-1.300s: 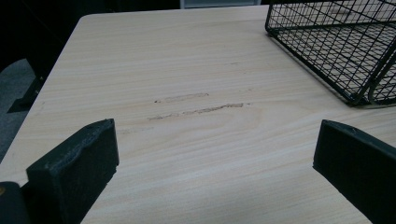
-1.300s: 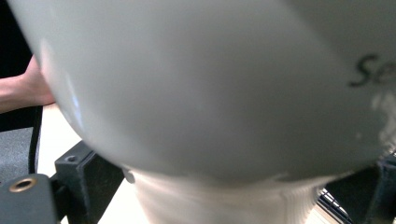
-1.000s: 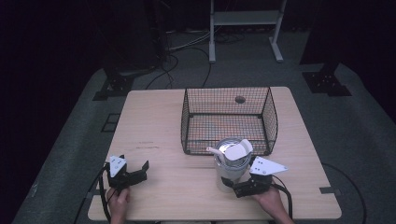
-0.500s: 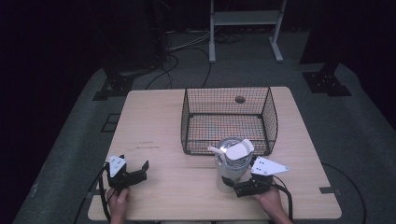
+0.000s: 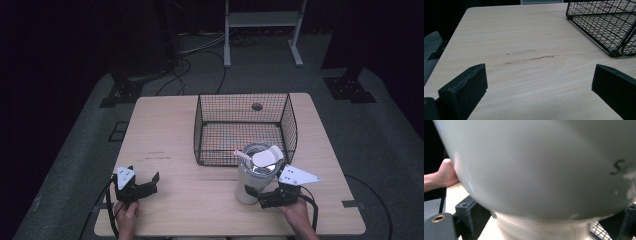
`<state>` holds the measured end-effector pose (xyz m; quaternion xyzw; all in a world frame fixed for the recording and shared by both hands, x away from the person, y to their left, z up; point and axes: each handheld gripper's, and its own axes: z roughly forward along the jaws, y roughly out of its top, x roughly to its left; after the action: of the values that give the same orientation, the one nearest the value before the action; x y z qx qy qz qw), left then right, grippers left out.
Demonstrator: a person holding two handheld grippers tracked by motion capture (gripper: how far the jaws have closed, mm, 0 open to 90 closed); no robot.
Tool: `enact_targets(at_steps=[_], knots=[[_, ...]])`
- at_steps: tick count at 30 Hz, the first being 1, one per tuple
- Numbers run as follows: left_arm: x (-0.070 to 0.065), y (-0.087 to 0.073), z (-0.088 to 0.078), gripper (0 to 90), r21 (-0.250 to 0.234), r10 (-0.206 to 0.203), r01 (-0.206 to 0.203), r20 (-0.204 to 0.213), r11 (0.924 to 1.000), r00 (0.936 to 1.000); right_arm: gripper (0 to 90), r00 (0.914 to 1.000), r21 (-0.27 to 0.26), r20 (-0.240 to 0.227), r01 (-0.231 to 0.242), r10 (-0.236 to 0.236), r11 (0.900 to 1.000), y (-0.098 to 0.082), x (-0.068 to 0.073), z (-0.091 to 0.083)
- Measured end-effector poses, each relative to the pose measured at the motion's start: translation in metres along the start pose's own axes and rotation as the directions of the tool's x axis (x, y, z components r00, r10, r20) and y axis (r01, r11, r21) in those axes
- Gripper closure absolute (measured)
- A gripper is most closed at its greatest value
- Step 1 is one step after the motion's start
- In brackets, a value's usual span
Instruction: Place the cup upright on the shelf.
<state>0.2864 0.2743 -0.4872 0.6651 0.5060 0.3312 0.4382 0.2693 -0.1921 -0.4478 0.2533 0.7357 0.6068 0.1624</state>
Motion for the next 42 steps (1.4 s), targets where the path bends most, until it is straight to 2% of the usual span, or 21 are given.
enact_targets(at_steps=[12,17,19,31,35,42], knots=[[0.000,0.000,0.000,0.0,0.002,0.000,0.000,0.000,1.0000,1.0000,8.7,0.9997,0.000,0.004,0.023,-0.023,1.000,0.021,-0.007,-0.011],[0.000,0.000,0.000,0.0,0.000,-0.001,0.001,0.000,1.0000,1.0000,8.7,0.9994,-0.028,0.006,0.035,-0.034,0.999,0.035,-0.012,-0.012],[0.000,0.000,0.000,0.0,0.000,-0.002,0.002,-0.001,1.0000,1.0000,8.7,0.9994,-0.030,0.006,0.035,-0.035,0.999,0.037,-0.012,-0.012],[0.000,0.000,0.000,0.0,0.000,-0.004,0.004,0.000,1.0000,1.0000,8.7,0.9975,-0.069,-0.009,0.069,-0.070,0.995,0.074,-0.019,-0.011],[0.000,0.000,0.000,0.0,0.001,-0.004,0.004,0.001,1.0000,1.0000,8.6,0.9977,-0.081,-0.017,0.064,-0.065,0.995,0.084,-0.021,-0.009],[0.000,0.000,0.000,0.0,0.004,-0.001,0.001,0.000,1.0000,1.0000,8.6,0.9964,-0.086,-0.007,0.083,-0.084,0.993,0.100,-0.026,-0.005]])
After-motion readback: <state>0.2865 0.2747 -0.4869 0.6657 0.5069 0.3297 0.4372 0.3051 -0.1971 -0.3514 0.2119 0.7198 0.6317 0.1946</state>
